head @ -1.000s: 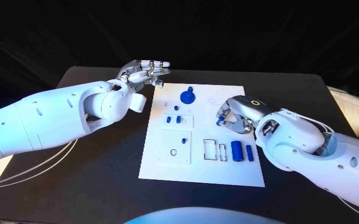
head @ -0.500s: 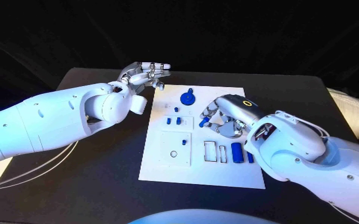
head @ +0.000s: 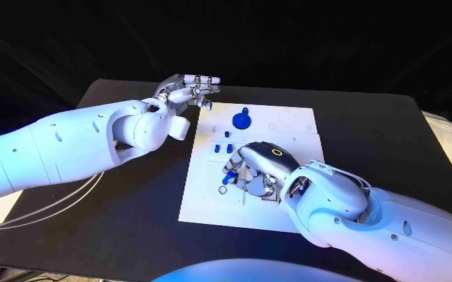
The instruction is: Assemble the parts on the task board
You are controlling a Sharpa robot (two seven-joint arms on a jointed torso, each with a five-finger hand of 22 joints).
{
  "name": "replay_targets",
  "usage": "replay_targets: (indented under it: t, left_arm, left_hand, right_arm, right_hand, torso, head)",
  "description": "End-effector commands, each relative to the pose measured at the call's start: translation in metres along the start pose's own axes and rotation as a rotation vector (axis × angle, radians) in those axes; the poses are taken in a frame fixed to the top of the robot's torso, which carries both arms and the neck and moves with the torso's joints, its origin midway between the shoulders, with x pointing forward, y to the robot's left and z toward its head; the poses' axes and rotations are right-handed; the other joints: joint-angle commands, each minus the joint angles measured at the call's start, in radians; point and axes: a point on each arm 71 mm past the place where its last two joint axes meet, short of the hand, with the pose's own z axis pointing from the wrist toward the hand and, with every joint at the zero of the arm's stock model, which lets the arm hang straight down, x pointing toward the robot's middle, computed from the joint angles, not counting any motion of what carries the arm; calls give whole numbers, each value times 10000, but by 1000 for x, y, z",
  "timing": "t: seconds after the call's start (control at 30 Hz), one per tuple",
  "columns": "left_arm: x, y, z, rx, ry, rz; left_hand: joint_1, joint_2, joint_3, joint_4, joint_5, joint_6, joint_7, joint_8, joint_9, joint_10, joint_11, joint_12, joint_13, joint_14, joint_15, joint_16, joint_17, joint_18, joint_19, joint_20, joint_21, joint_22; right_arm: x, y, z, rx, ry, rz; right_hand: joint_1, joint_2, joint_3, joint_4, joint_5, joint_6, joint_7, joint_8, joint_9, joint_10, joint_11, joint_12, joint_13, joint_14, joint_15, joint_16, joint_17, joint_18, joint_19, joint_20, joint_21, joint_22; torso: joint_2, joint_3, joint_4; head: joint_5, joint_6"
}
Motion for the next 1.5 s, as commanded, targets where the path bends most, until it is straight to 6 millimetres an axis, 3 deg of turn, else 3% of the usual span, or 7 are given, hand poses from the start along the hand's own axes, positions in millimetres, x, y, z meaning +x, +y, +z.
replay_targets:
  t: [0.03,0.2,0.93,1.23,1.33,1.5]
  left_arm:
    - [4,0,0,31,250,-121]
    - [4,0,0,10,260,-124]
    - [5,0,1,2,336,-148]
    - [7,0,2,-21,395,-166]
    - [7,0,2,-25,398,-167]
    - [8,0,2,-33,412,-171]
  left_hand:
    - [3,96,-60,-2,1,-34,32,66,-9,-77,3,26,13,-70,20,-68,-9,188,-39,8,-63,-8]
    - [-13,96,-78,6,-1,-39,34,69,-11,-87,5,35,14,-75,23,-71,-21,189,-44,11,-81,-20]
    - [-32,102,-99,18,-2,-43,34,74,-12,-98,7,50,17,-79,26,-69,-30,189,-44,15,-91,-26]
    - [-32,102,-99,18,-2,-43,34,74,-12,-98,7,50,17,-79,26,-69,-30,189,-44,15,-91,-26]
    - [-32,102,-99,18,-2,-43,34,74,-12,-98,7,50,17,-79,26,-69,-30,189,-44,15,-91,-26]
    - [-32,102,-99,18,-2,-43,34,74,-12,-98,7,50,17,-79,26,-69,-30,189,-44,15,-91,-26]
  right_arm:
    - [7,1,2,-233,374,-257]
    - [15,-1,4,-178,680,-251]
    - [25,-4,13,25,1035,-571]
    - [30,-6,16,237,1467,-951]
    - [32,-4,17,152,1609,-965]
    - [37,-1,19,-114,1915,-918]
  right_hand:
    - [0,-23,71,-9,62,-27,28,-61,-8,171,-109,-2,17,292,19,4,-15,-172,-24,59,-6,-10]
    - [-126,-61,77,-3,225,-52,43,-91,-10,162,-88,-54,20,282,41,3,-33,-170,-37,80,-4,-11]
    - [-156,-62,89,-14,279,-60,45,-102,-10,160,-85,-75,22,277,45,-6,-54,-164,-57,86,-17,-34]
    - [-185,-63,87,-9,278,-60,48,-105,-9,162,-80,-82,23,269,47,-31,-96,-155,-85,89,-39,-74]
    - [-289,-94,68,6,246,-100,56,-137,-15,125,-67,-131,19,253,60,-62,-150,-142,-129,101,-71,-127]
    - [-449,-187,73,10,219,-342,128,-281,-70,-173,30,-329,-23,211,132,-146,-285,-88,-324,152,-230,-383]
  torso:
    - [7,13,9]
    - [2,11,-18]
    - [-3,11,-9]
    - [-1,15,-25]
    - [5,16,-24]
    - [-9,15,-10]
  head:
    - [68,-34]
    - [98,-78]
    - [133,-152]
    - [150,-149]
    - [158,-95]
    - [162,-81]
